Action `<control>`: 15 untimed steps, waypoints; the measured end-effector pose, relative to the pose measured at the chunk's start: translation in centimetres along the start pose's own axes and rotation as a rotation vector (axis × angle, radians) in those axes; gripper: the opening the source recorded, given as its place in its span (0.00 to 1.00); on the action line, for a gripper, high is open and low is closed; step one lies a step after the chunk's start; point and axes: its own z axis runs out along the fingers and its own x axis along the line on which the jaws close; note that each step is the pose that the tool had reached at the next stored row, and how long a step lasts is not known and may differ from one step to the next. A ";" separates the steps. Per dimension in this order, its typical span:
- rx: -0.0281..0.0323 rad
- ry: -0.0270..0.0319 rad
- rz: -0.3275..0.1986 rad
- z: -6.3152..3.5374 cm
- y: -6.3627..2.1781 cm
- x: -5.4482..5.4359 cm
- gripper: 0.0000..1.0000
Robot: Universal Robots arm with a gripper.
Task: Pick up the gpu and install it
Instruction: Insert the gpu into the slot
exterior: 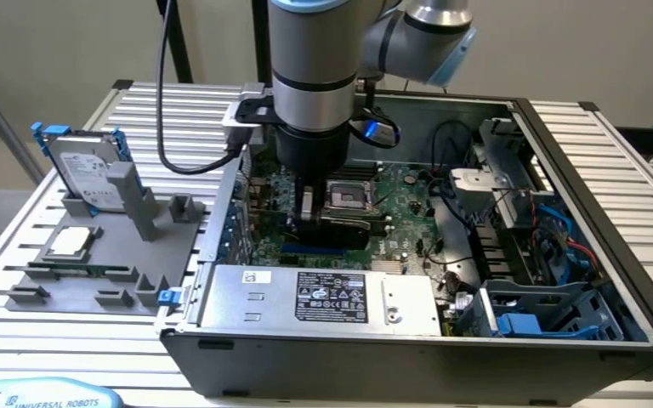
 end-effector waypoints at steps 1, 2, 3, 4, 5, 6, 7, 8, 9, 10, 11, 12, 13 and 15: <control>0.0000 0.0000 0.000 0.02 0.03 0.0 0.27; 0.0000 -0.0002 -0.001 0.03 0.05 0.0 0.27; 0.0000 -0.0003 -0.003 0.05 0.07 0.0 0.27; -0.0001 -0.0003 -0.006 0.07 0.09 0.0 0.27; -0.0001 -0.0003 -0.009 0.09 0.10 0.0 0.27; -0.0002 -0.0003 -0.012 0.10 0.11 0.0 0.27; -0.0003 -0.0003 -0.015 0.11 0.11 0.0 0.27; -0.0003 -0.0004 -0.019 0.13 0.12 0.0 0.27; -0.0003 -0.0005 -0.022 0.14 0.12 0.0 0.27; -0.0004 -0.0006 -0.025 0.14 0.12 0.0 0.27; -0.0004 -0.0007 -0.027 0.15 0.12 0.0 0.27; -0.0004 -0.0006 -0.028 0.14 0.12 0.0 0.27; -0.0005 -0.0005 -0.028 0.14 0.12 0.0 0.27; -0.0004 -0.0006 -0.028 0.14 0.12 -0.1 0.27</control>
